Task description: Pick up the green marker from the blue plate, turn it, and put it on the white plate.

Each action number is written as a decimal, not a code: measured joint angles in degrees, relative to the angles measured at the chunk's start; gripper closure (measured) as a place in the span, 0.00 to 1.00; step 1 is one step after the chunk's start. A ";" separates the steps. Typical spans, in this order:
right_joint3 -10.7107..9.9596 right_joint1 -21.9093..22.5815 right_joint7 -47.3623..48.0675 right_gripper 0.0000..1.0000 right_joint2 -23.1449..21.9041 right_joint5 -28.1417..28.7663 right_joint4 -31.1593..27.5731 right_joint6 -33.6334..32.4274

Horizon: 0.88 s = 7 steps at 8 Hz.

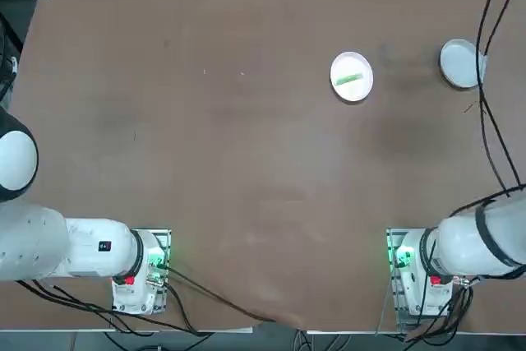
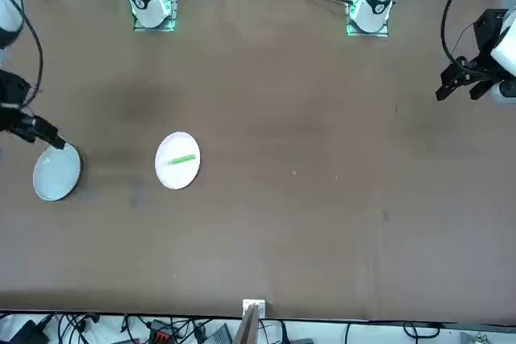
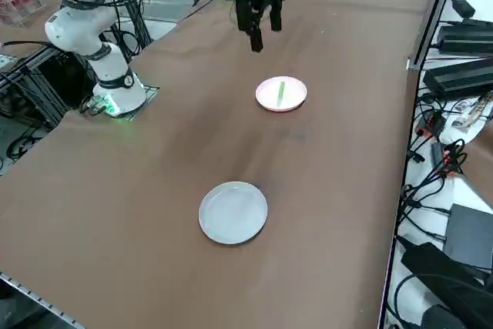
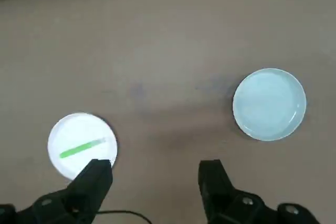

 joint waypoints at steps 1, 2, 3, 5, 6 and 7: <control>0.24 0.01 -0.11 0.00 -1.94 -0.01 -0.08 -2.69; 0.48 0.01 -0.26 0.00 -3.93 0.00 -0.63 -4.42; 0.78 0.02 -0.33 0.00 -6.09 -0.01 -2.07 -5.05; 1.13 0.07 -1.11 0.00 -10.23 -0.01 -5.91 -5.29; 1.15 0.11 -2.34 0.00 -11.65 -0.01 -7.19 -5.88; 1.15 0.11 -3.81 0.00 -12.49 -0.02 -7.83 -6.97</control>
